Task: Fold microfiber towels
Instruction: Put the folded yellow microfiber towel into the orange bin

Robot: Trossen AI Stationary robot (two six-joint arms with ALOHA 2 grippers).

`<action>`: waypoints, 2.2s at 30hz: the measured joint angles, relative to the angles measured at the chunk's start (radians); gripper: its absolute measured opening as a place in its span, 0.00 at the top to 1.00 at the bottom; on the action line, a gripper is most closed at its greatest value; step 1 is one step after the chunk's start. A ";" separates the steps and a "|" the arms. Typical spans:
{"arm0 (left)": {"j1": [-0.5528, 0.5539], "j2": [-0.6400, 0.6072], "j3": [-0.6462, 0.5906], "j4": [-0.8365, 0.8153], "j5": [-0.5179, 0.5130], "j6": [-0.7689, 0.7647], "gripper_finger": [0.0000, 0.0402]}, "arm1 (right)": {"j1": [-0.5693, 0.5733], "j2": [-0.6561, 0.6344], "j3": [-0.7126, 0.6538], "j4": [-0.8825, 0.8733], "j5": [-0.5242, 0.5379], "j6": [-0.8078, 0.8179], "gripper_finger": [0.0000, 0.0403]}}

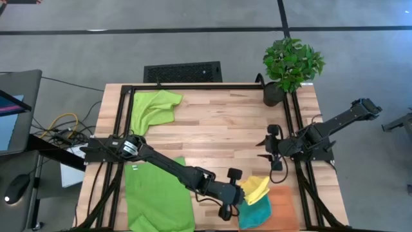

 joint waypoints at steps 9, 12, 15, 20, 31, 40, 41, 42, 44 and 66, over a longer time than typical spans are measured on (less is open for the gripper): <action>-0.017 0.000 0.000 0.031 0.020 0.119 1.00 | 0.016 0.000 0.000 0.023 -0.222 -0.013 0.44; -0.025 0.000 0.000 0.072 0.048 0.149 1.00 | 0.037 -0.002 0.000 0.023 -0.239 -0.010 0.44; -0.035 0.000 0.000 0.116 0.053 0.159 1.00 | 0.057 -0.012 0.000 0.025 -0.238 0.016 0.44; -0.039 0.007 -0.002 0.122 0.051 0.154 1.00 | 0.082 -0.035 0.000 0.026 -0.238 0.038 0.44; -0.039 0.133 -0.007 0.195 0.090 0.116 1.00 | 0.131 -0.094 0.000 0.029 -0.238 0.064 0.44; -0.041 0.125 -0.005 0.273 0.105 0.107 1.00 | 0.149 -0.106 0.000 0.030 -0.234 0.065 0.44; -0.041 0.124 -0.005 0.277 0.126 0.110 1.00 | 0.149 -0.106 0.000 0.030 -0.234 0.065 0.44; -0.042 0.124 -0.005 0.275 0.149 0.114 1.00 | 0.150 -0.106 0.000 0.030 -0.234 0.065 0.44; -0.042 0.124 -0.005 0.267 0.169 0.116 1.00 | 0.149 -0.106 0.000 0.030 -0.234 0.065 0.44; -0.040 0.130 -0.007 0.271 0.175 0.031 0.81 | 0.149 -0.106 0.000 0.030 -0.234 0.065 0.44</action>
